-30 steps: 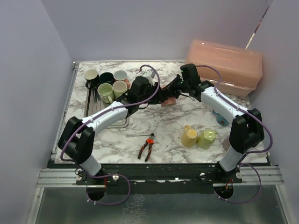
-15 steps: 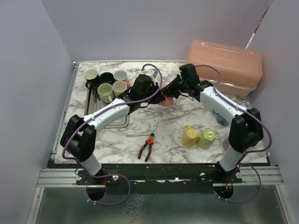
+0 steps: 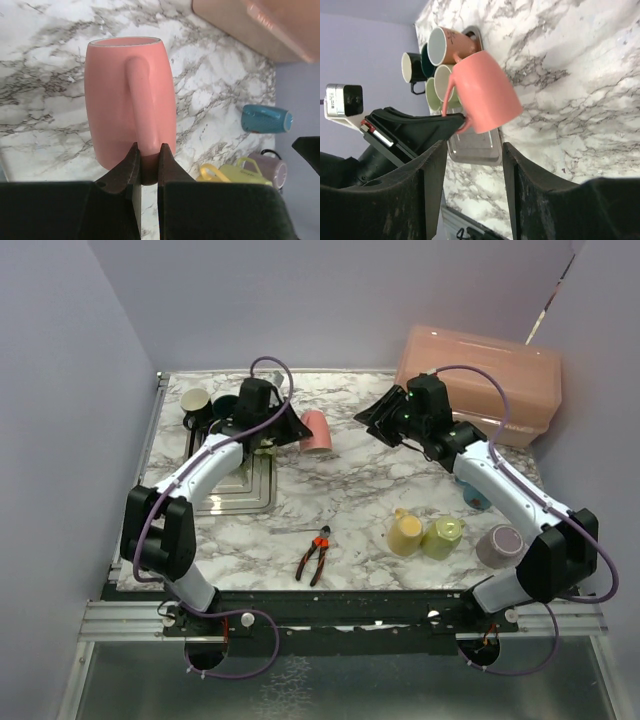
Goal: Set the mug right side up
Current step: Turn over the cup at the center of the board, then place the cup on the tray.
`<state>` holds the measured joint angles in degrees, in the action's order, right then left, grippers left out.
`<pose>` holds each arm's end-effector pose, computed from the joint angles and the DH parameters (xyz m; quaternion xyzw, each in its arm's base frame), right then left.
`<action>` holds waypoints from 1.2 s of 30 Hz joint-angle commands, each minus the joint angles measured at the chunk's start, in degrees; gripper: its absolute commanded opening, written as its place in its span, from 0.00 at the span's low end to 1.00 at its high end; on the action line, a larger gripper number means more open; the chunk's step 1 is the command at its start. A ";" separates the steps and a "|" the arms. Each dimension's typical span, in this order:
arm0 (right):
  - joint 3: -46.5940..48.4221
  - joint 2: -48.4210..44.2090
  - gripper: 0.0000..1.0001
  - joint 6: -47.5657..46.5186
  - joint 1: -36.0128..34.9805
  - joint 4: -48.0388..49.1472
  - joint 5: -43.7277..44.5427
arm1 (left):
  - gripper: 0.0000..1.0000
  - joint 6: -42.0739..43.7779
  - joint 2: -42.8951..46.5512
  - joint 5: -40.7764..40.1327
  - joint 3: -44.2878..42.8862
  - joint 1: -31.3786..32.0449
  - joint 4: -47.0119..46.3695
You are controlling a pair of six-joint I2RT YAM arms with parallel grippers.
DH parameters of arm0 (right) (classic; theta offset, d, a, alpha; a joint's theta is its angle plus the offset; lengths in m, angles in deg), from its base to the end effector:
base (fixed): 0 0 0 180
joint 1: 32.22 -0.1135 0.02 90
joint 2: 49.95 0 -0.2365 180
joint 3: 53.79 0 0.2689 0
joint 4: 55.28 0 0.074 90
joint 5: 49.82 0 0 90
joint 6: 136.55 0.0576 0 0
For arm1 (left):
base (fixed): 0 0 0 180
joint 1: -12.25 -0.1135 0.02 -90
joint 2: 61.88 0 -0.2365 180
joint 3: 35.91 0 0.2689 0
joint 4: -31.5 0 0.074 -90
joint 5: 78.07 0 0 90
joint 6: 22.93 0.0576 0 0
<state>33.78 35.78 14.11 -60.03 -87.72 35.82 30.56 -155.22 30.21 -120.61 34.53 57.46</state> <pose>0.3379 0.1832 0.2911 0.2274 0.8379 0.3691 0.3317 0.3684 -0.1705 0.2361 -0.0350 0.8766 -0.3478 0.3308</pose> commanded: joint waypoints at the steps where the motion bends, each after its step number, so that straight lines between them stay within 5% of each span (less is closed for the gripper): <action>1: -1.57 -2.62 0.52 -4.16 -0.40 2.13 6.55 | 0.00 -5.44 6.08 6.89 -4.49 -6.48 -3.69; 14: -2.29 -3.12 0.52 -9.72 2.00 2.09 7.91 | 0.00 -30.17 13.93 5.92 -0.45 -26.24 -8.63; 26: -3.66 -5.17 0.52 -12.06 4.77 0.44 9.05 | 0.00 -63.35 19.19 9.77 23.08 -40.88 -36.65; 36: -2.33 -3.27 0.52 -12.32 4.82 -0.48 8.71 | 0.00 -75.07 19.50 10.27 33.88 -46.40 -48.26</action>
<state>30.70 31.76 2.83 -55.40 -86.85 43.27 -35.32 -138.81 38.10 -87.89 -10.67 23.53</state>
